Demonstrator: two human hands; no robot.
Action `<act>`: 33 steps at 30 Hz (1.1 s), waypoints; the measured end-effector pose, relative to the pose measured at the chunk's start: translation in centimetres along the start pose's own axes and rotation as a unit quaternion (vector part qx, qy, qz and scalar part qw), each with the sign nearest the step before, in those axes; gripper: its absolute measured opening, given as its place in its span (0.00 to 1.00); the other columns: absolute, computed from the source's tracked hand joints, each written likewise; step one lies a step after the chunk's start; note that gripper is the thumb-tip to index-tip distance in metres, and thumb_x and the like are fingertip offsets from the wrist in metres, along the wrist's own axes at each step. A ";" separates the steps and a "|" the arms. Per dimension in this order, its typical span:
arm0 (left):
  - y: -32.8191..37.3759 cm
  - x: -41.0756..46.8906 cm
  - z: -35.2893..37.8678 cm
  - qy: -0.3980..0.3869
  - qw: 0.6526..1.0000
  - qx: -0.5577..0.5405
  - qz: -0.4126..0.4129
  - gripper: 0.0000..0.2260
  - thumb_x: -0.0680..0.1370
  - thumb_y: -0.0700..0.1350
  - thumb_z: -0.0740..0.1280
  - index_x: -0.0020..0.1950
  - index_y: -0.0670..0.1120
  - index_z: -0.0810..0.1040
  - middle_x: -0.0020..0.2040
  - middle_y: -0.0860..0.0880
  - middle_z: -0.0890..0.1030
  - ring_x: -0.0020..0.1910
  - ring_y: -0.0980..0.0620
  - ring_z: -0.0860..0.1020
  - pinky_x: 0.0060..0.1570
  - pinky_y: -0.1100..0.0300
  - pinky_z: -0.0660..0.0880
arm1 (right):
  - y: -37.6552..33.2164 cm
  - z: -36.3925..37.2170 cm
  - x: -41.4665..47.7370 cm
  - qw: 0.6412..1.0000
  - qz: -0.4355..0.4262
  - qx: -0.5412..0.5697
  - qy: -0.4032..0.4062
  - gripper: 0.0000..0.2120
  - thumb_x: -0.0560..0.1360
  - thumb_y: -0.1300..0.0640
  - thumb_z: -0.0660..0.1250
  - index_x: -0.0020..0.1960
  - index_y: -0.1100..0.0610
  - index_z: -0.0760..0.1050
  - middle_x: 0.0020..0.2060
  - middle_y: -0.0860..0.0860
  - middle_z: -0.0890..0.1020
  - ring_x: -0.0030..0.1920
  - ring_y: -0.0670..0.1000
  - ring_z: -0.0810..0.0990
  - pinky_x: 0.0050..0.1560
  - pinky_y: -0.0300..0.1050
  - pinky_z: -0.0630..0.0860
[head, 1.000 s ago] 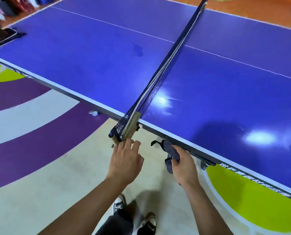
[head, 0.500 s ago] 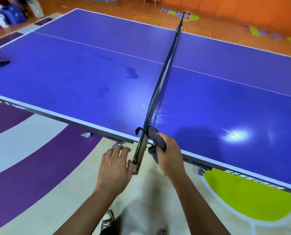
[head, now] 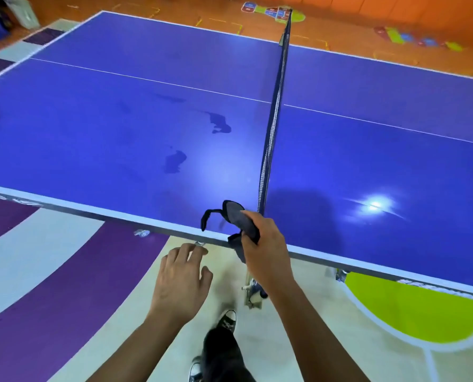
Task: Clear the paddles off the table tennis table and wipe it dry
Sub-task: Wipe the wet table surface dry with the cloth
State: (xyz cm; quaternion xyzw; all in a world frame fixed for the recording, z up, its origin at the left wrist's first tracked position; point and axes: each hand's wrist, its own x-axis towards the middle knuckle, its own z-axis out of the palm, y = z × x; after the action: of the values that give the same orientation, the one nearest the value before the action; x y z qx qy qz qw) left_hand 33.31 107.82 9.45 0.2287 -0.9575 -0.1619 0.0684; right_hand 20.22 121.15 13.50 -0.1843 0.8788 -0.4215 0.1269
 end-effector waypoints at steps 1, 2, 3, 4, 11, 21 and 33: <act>-0.4 0.6 0.1 0.001 1.000 0.000 0.001 0.19 0.75 0.52 0.54 0.57 0.48 0.80 0.52 0.50 0.80 0.48 0.44 0.77 0.49 0.49 0.76 | -0.3 0.3 1.0 1.000 -0.006 -0.001 0.002 0.21 0.78 0.60 0.63 0.68 0.44 0.74 0.56 0.47 0.77 0.57 0.50 0.76 0.57 0.47 0.76; -0.8 1.5 0.3 -0.001 1.000 0.002 -0.001 0.19 0.75 0.52 0.55 0.56 0.48 0.80 0.52 0.50 0.80 0.47 0.44 0.77 0.48 0.49 0.76 | -0.5 0.9 2.4 1.000 -0.010 -0.003 0.002 0.21 0.78 0.60 0.62 0.68 0.44 0.74 0.57 0.47 0.77 0.57 0.50 0.76 0.58 0.48 0.76; -1.1 2.3 0.5 -0.005 1.000 0.005 -0.001 0.18 0.75 0.52 0.55 0.56 0.48 0.80 0.51 0.51 0.79 0.47 0.44 0.77 0.47 0.49 0.76 | -0.5 1.5 3.8 1.000 -0.009 -0.006 0.000 0.21 0.78 0.59 0.62 0.68 0.44 0.73 0.57 0.47 0.77 0.57 0.50 0.76 0.58 0.49 0.76; -1.6 3.3 0.7 -0.011 1.000 0.011 0.000 0.18 0.75 0.52 0.55 0.56 0.49 0.80 0.51 0.51 0.79 0.47 0.45 0.77 0.47 0.49 0.76 | -0.4 2.2 5.4 1.000 -0.004 -0.004 -0.003 0.21 0.77 0.59 0.61 0.68 0.43 0.73 0.58 0.47 0.77 0.57 0.51 0.76 0.58 0.50 0.76; -4.3 11.2 2.4 -0.063 0.997 0.043 0.006 0.17 0.75 0.52 0.55 0.54 0.49 0.80 0.51 0.51 0.79 0.47 0.45 0.77 0.48 0.50 0.76 | 1.3 5.6 16.1 0.999 0.008 0.004 0.039 0.21 0.76 0.59 0.64 0.69 0.48 0.74 0.56 0.52 0.77 0.55 0.57 0.77 0.57 0.58 0.77; -7.7 18.7 8.3 -0.097 0.995 0.035 0.013 0.16 0.75 0.52 0.56 0.54 0.50 0.80 0.52 0.51 0.79 0.49 0.45 0.77 0.49 0.49 0.76 | 8.5 11.6 24.2 0.970 0.047 -0.238 -0.027 0.34 0.82 0.39 0.58 0.83 0.49 0.52 0.80 0.54 0.61 0.80 0.55 0.57 0.78 0.56 0.54; -12.8 31.1 11.9 -0.140 0.983 -0.013 0.118 0.19 0.80 0.53 0.53 0.64 0.47 0.76 0.63 0.47 0.75 0.58 0.45 0.74 0.58 0.49 0.74 | 11.7 16.3 27.3 0.934 0.050 -0.348 0.068 0.34 0.81 0.38 0.54 0.83 0.51 0.55 0.82 0.53 0.58 0.82 0.53 0.54 0.81 0.57 0.48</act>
State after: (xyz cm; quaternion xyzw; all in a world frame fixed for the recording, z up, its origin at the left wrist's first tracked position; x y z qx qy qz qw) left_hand 8.60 86.05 -4.25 0.0885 -0.9757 -0.1954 -0.0450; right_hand -0.71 104.88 -7.56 -0.1431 0.9851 -0.0944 0.0155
